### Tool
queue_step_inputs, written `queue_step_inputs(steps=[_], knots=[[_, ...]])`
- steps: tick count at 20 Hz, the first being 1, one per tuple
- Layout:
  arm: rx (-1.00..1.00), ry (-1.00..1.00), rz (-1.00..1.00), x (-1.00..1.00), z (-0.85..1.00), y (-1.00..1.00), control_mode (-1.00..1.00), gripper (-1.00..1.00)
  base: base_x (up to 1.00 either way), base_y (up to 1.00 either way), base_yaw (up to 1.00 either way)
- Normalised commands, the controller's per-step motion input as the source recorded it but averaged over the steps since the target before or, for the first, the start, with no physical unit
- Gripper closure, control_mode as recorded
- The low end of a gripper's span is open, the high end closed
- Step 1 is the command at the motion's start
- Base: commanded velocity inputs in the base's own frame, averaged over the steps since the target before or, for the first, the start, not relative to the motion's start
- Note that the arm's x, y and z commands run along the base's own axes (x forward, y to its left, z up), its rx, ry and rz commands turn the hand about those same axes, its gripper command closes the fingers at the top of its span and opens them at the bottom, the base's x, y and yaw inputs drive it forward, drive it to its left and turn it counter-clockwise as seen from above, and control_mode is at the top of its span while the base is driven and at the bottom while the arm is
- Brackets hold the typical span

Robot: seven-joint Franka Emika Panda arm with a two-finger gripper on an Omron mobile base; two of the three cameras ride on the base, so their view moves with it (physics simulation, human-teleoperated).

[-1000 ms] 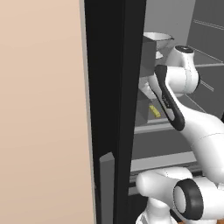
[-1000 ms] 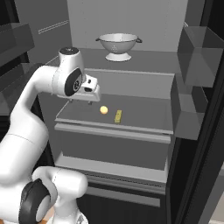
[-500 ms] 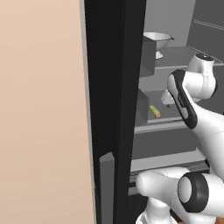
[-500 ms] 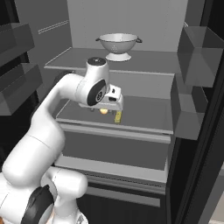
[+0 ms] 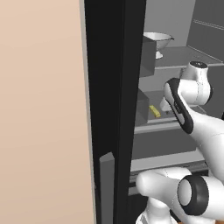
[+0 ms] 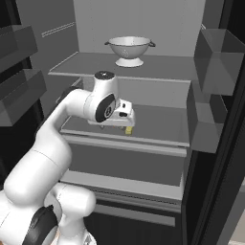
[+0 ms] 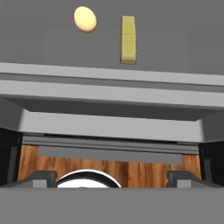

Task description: Pick the egg and butter from the fridge and place them by the bowl for mixing.

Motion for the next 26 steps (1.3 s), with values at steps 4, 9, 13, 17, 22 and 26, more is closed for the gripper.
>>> queue_step_inputs(steps=[4,9,13,17,22,26], knots=[[0.00,-0.05,0.00,0.20,-0.29,0.00,-1.00,-1.00,0.00,0.00,0.00],[0.01,-0.20,0.00,0.09,-0.14,0.00,-1.00,-1.00,0.00,0.00,0.00],[0.01,-0.22,0.00,0.15,-0.06,0.00,-1.00,-1.00,0.00,0.00,0.00],[0.00,-0.18,0.00,0.17,-0.05,0.00,-1.00,-1.00,0.00,0.00,0.00],[0.00,0.00,0.00,0.28,-0.05,0.00,-1.00,-1.00,0.00,0.00,0.00],[0.00,0.00,0.00,0.33,-0.04,0.00,-1.00,-1.00,0.00,0.00,0.00]])
